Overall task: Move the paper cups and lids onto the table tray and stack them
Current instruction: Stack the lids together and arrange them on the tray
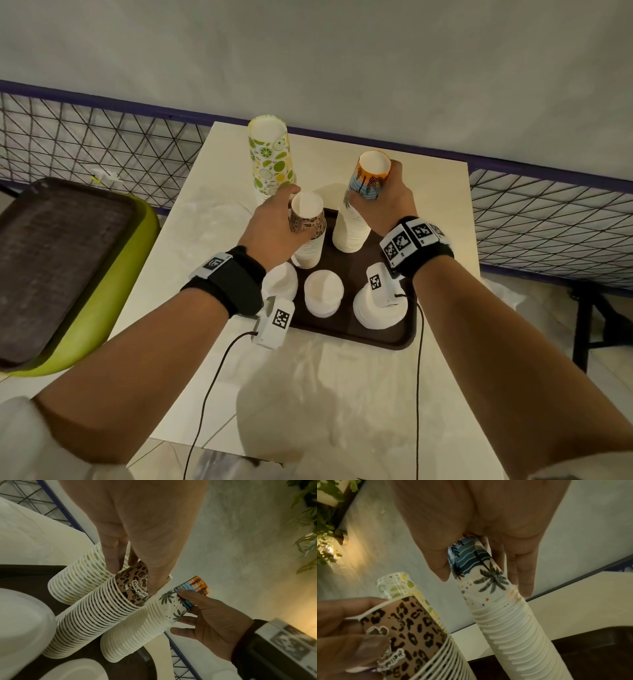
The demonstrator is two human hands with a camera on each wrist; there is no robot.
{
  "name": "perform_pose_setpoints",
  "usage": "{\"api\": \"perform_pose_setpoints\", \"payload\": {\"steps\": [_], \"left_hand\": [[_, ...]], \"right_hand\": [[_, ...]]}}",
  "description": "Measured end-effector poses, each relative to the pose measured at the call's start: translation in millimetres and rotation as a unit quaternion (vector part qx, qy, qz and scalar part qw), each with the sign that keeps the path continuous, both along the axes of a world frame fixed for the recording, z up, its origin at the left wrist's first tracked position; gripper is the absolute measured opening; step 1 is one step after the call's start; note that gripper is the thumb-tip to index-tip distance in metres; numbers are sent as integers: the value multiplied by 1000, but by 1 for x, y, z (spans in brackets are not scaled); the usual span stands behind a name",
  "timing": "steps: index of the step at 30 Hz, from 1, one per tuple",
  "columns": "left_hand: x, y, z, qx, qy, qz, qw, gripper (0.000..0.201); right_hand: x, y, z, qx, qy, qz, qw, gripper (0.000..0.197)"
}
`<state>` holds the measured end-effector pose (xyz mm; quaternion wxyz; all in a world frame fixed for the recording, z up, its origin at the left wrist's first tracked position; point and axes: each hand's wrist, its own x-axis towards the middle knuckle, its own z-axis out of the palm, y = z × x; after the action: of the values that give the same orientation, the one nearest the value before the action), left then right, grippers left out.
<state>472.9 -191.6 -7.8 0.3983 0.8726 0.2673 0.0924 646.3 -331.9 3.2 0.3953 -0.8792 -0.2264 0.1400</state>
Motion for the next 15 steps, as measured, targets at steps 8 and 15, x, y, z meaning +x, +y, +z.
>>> {"api": "perform_pose_setpoints", "payload": {"steps": [8,15], "left_hand": [[5,4,-5,17,26,-29,999,72],[-5,16,-12,33,28,-22,999,69]], "right_hand": [[2,0,-5,-26,-1,35,999,74],[22,-19,-1,-80,-2,87,993,84]]}}
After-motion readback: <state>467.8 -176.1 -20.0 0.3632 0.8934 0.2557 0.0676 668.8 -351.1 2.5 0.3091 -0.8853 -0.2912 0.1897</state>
